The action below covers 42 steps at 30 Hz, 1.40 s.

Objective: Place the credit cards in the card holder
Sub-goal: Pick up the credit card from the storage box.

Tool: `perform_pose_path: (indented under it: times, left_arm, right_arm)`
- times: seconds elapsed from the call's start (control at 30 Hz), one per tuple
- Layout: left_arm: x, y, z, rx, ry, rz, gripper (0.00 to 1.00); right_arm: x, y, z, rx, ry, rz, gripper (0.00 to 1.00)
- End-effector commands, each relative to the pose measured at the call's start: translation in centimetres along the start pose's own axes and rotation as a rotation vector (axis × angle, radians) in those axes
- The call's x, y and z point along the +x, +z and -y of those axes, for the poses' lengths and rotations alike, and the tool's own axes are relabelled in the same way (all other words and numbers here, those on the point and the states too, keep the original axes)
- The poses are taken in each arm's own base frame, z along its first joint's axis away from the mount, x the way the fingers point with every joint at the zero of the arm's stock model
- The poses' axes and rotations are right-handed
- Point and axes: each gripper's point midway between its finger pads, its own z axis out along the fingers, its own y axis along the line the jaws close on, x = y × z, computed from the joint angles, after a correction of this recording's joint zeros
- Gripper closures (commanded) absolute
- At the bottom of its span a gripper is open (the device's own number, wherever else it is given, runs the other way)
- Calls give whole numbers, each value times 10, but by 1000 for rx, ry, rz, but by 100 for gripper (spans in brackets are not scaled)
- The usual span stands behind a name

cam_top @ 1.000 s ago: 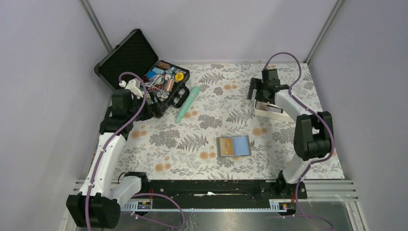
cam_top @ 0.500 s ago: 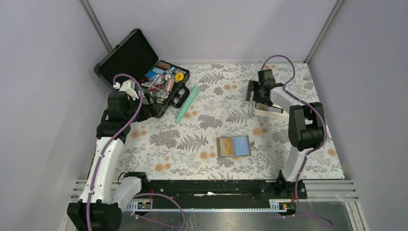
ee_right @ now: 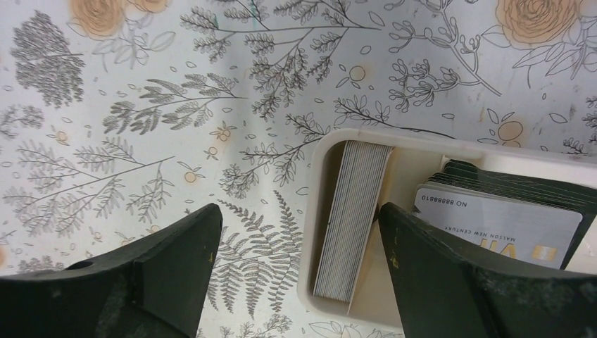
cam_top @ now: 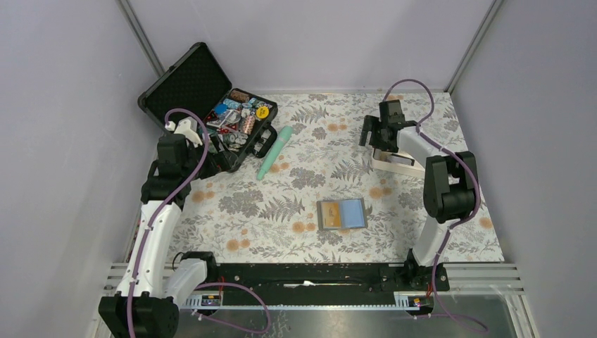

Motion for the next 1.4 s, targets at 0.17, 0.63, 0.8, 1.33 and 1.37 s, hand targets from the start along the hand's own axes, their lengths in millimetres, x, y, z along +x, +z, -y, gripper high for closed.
perform_pose_path:
  times: [0.17,0.63,0.8,1.33,1.37]
  left_arm:
    - [-9,-3,2,15,9,51,1]
    - [-7,-1,2,19,4,43,1]
    - [-6,-1,3,24,4,42,1]
    - [-5,0,4,33,4,35,1]
    - [-5,0,4,32,4,34,1]
  right_arm:
    - [-25,-26,-11,-53,27,105,13]
    - [-17,-23,-1,-10,7,95,22]
    - [-19,-25,8,33,-13,103,15]
    - [0,-2,3,8,-17,-2,17]
    - [-1,-3,2,4,-17,0,18]
